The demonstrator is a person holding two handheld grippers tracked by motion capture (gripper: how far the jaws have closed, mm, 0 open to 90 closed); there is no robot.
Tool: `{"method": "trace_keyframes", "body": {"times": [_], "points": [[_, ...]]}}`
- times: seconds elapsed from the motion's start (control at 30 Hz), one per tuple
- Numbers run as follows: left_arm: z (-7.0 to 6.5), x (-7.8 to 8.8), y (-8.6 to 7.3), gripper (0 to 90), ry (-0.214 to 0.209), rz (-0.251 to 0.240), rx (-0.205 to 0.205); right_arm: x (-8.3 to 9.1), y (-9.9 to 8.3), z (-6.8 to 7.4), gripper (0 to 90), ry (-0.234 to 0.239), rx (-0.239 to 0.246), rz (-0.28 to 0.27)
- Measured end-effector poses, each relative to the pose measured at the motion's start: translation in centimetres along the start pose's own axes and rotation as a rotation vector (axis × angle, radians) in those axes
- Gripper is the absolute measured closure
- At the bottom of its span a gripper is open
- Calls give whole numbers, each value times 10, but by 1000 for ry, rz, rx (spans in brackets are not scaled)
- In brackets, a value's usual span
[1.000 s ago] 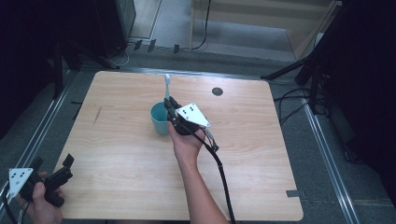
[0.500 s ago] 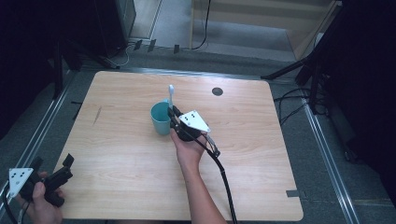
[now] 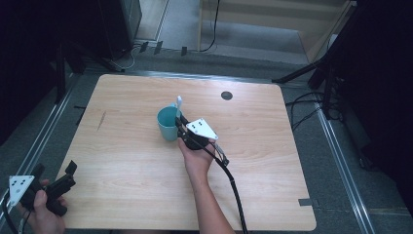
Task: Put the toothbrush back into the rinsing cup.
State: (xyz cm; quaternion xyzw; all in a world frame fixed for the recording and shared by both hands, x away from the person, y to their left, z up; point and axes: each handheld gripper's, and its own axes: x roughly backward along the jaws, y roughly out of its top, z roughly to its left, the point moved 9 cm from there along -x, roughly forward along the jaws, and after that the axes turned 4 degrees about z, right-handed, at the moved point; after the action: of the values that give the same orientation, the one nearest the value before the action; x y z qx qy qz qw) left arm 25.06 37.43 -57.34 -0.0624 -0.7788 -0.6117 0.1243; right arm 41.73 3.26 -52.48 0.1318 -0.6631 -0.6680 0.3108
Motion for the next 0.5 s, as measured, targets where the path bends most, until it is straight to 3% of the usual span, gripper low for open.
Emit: {"method": "trace_keyframes", "body": {"times": [0.37,0.5], "points": [[0,0,0,0,1,0,1,4,1,1,749,15,18,-9],[0,0,0,0,1,0,2,10,3,-1,719,23,47,-14]]}}
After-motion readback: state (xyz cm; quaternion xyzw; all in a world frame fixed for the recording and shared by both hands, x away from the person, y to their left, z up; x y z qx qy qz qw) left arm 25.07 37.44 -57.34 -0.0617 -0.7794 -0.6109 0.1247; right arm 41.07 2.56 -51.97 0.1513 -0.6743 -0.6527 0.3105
